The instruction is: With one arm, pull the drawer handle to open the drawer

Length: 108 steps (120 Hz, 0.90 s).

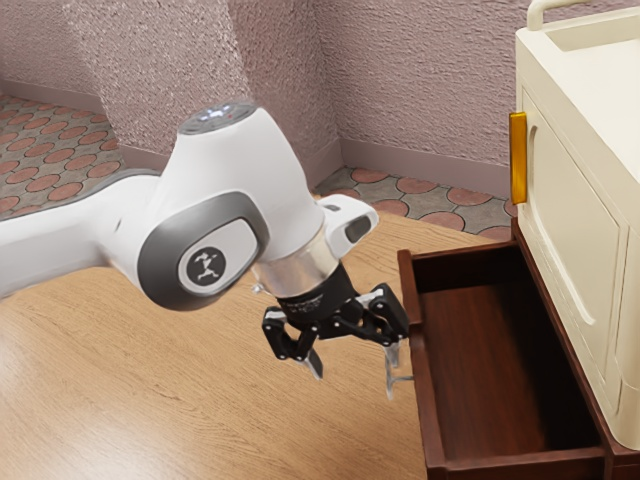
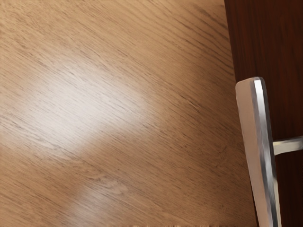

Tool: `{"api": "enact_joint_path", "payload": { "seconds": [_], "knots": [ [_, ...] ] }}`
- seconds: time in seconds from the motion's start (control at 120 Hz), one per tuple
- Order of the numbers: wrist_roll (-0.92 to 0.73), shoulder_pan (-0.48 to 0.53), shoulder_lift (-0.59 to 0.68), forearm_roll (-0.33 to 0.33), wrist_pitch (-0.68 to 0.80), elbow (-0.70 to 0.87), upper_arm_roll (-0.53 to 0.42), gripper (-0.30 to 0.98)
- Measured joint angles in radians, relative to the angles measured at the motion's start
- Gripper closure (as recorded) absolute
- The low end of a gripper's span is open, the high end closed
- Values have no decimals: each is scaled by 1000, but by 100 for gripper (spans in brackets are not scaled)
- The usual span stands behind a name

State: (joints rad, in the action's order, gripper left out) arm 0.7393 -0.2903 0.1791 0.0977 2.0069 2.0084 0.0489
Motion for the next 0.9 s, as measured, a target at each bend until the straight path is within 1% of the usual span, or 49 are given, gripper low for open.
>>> {"api": "enact_joint_path", "payload": {
  "seconds": [0.25,0.425,0.592,0.75,0.9],
  "knots": [
    [-54,-1,67,1,5,66,46,0],
    [-83,-2,132,1,16,126,50,0],
    [-103,-2,224,6,23,127,53,0],
    [-103,0,242,42,-2,46,63,0],
    [-104,-14,197,52,-136,-125,37,0]
  ]
}}
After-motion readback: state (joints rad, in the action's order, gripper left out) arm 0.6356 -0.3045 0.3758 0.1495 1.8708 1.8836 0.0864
